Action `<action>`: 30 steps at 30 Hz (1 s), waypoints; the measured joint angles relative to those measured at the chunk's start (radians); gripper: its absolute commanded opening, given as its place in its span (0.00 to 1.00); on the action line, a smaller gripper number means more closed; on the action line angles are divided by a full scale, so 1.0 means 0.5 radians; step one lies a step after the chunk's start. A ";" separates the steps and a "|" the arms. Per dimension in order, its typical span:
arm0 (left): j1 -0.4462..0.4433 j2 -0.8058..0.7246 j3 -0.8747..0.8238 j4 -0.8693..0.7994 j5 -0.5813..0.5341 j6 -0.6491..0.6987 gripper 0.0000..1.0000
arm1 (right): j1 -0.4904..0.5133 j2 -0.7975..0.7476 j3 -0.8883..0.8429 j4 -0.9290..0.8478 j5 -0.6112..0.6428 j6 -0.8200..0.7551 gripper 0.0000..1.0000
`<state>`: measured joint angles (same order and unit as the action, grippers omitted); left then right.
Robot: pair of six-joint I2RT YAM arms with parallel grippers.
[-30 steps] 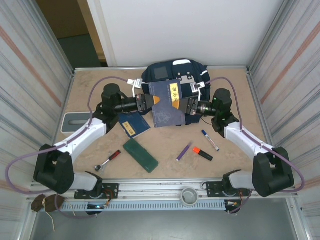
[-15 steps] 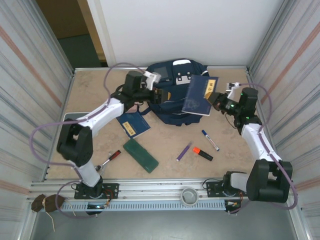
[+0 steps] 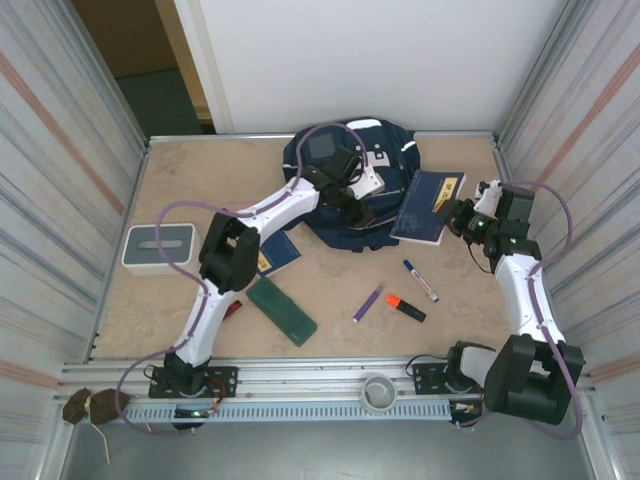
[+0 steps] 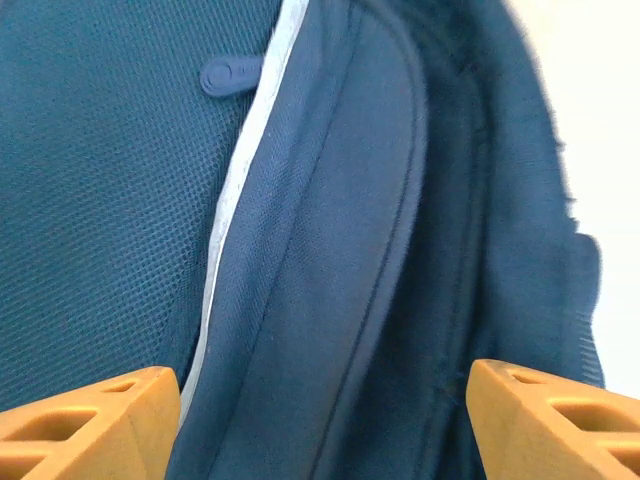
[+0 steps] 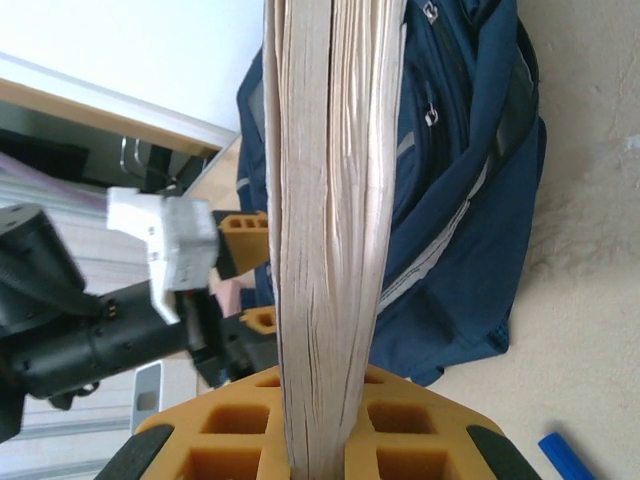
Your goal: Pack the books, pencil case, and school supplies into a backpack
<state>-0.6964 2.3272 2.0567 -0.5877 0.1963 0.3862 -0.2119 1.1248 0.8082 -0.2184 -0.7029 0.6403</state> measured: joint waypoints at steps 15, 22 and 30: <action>0.009 0.174 0.257 -0.185 -0.098 0.112 0.00 | 0.000 -0.037 -0.031 -0.187 -0.001 -0.117 0.01; 0.182 -0.123 0.116 -0.087 0.321 -0.115 0.00 | 0.023 -0.027 -0.082 -0.163 -0.134 -0.071 0.02; 0.388 -0.297 0.139 0.035 0.765 -0.405 0.00 | 0.394 0.264 -0.149 0.311 -0.037 0.319 0.01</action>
<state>-0.5022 2.1788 2.1262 -0.5701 0.5789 0.1837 -0.0147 1.2568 0.7338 -0.0631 -0.7212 0.7998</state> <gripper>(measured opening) 0.071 0.118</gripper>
